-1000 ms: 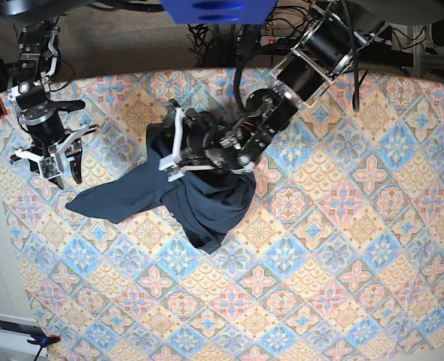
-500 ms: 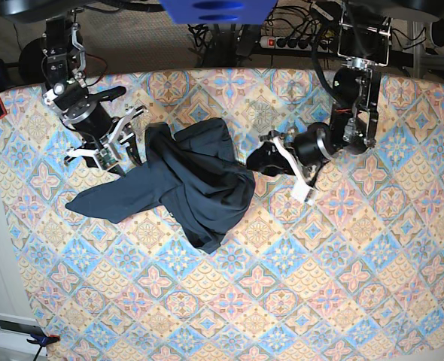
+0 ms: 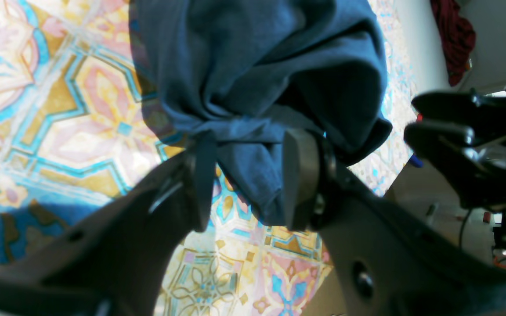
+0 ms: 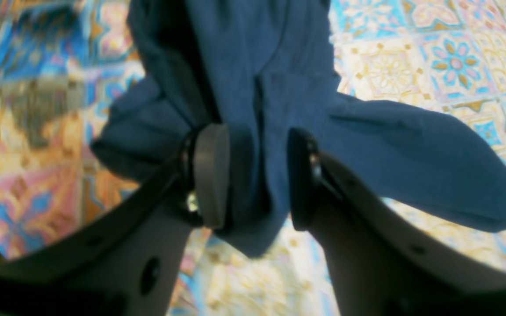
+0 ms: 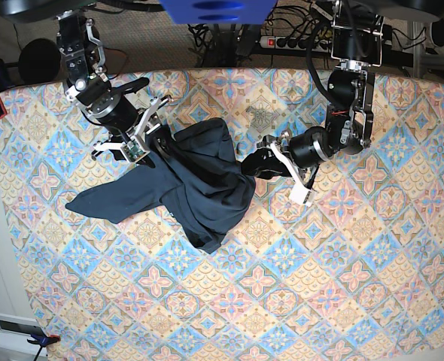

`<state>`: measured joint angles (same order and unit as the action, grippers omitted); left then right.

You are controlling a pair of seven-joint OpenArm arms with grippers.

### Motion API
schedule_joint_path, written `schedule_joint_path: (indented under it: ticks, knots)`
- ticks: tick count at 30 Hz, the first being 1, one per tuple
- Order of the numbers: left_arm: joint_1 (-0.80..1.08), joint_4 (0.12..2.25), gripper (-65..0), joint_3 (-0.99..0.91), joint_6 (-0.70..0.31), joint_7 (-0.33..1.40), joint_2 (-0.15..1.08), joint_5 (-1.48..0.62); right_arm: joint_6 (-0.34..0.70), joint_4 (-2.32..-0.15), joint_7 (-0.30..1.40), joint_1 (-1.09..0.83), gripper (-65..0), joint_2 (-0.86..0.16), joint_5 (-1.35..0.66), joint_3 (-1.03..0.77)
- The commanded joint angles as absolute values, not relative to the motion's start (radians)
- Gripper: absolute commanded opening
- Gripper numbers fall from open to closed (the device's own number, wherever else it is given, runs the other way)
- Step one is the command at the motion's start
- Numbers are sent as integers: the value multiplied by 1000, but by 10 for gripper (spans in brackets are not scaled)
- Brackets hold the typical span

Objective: Layout the t-shirt on the table in an organized manner, then fold the t-shirt properly
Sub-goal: 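Grasp the shirt with the right gripper and drag it away from the left gripper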

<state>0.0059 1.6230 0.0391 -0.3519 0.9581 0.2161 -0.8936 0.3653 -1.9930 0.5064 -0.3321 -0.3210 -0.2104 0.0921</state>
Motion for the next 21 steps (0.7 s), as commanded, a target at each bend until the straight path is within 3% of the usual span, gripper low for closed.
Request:
schedule_joint_path:
  ticks: [1, 6, 21]
  knots:
    - [-8, 1644, -405, 35, -358, 943, 222, -917, 372, -2003, 479, -305, -435, -321, -222, 93]
    - [-8, 1646, -405, 36, -358, 946, 222, -917, 372, -1988, 481, -203, -435, -297, -222, 94]
    - [-7, 1646, -405, 35, -358, 949, 223, -918, 372, -1900, 481, -206, -437, -302, -140, 94]
